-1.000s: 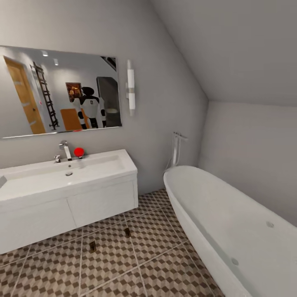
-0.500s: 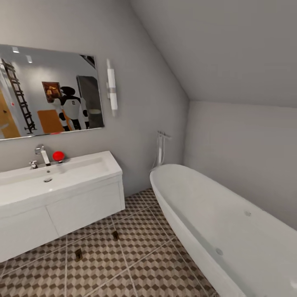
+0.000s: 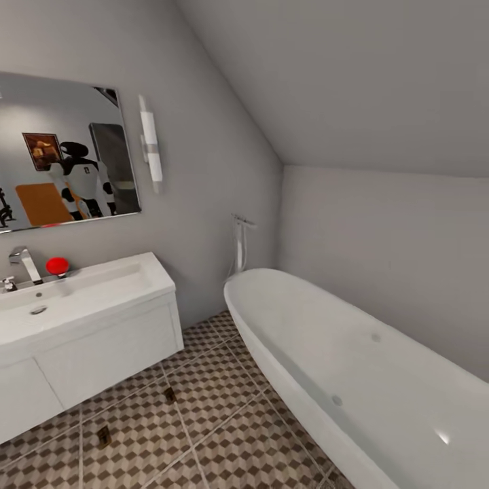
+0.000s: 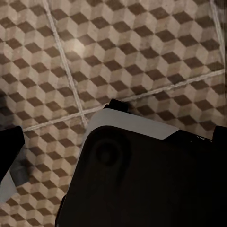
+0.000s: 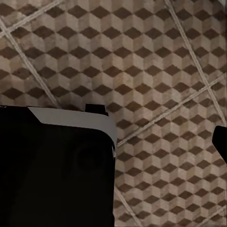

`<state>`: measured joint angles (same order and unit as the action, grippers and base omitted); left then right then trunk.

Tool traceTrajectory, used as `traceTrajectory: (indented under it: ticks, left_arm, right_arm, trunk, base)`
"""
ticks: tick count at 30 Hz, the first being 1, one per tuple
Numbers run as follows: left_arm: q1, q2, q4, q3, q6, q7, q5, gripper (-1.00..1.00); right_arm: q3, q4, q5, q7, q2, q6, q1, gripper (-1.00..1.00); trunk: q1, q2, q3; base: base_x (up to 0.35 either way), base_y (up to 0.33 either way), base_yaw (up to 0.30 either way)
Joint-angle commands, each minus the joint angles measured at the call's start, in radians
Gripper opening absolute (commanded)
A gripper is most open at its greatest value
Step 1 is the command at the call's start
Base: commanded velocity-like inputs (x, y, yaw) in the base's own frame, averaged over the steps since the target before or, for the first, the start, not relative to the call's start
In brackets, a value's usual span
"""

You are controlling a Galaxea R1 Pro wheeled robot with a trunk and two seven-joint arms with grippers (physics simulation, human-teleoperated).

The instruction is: Take the four mousetraps from the cabinet in the bathroom and place them on the bathroom floor. Make sure all four end up on the same floor surface, and ensure that at least two of them are either under or directly next to the same bathroom sink.

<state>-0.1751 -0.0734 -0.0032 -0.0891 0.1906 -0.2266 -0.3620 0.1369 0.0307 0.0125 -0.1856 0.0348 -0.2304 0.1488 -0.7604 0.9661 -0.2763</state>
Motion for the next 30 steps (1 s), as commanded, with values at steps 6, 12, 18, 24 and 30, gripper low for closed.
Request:
traceTrajectory:
  ticks: [6, 12, 18, 24, 30]
  left_arm:
    - [0.0, 0.0, 0.0, -0.009, 0.003, -0.003, -0.008, 1.0]
    - [0.0, 0.0, 0.0, -0.009, 0.003, -0.003, -0.008, 1.0]
    - [0.0, 0.0, 0.0, -0.009, 0.003, -0.003, -0.008, 1.0]
    - [-0.001, 0.0, 0.0, -0.009, 0.003, -0.003, -0.008, 1.0]
    - [0.0, -0.001, 0.0, -0.009, 0.003, -0.003, -0.008, 1.0]
  right_arm:
    - [0.007, 0.003, 0.001, -0.004, 0.0, -0.004, 0.002, 1.0]
    - [0.007, 0.003, 0.001, -0.003, 0.0, -0.004, 0.002, 1.0]
    - [0.007, 0.003, 0.001, -0.003, 0.0, -0.004, 0.002, 1.0]
    - [0.007, 0.003, 0.001, -0.003, 0.0, -0.004, 0.002, 1.0]
    - [0.007, 0.003, 0.001, -0.003, 0.0, -0.004, 0.002, 1.0]
  trunk:
    - [0.0, 0.001, -0.001]
    - [0.0, 0.001, -0.001]
    - [0.0, 0.001, -0.001]
    - [0.0, 0.001, -0.001]
    - [0.0, 0.001, -0.001]
  base:
    - [0.0, 0.0, -0.252]
    - [0.0, 0.0, -0.252]
    - [0.0, 0.0, -0.253]
    - [0.0, 0.0, -0.253]
    - [0.0, 0.0, -0.253]
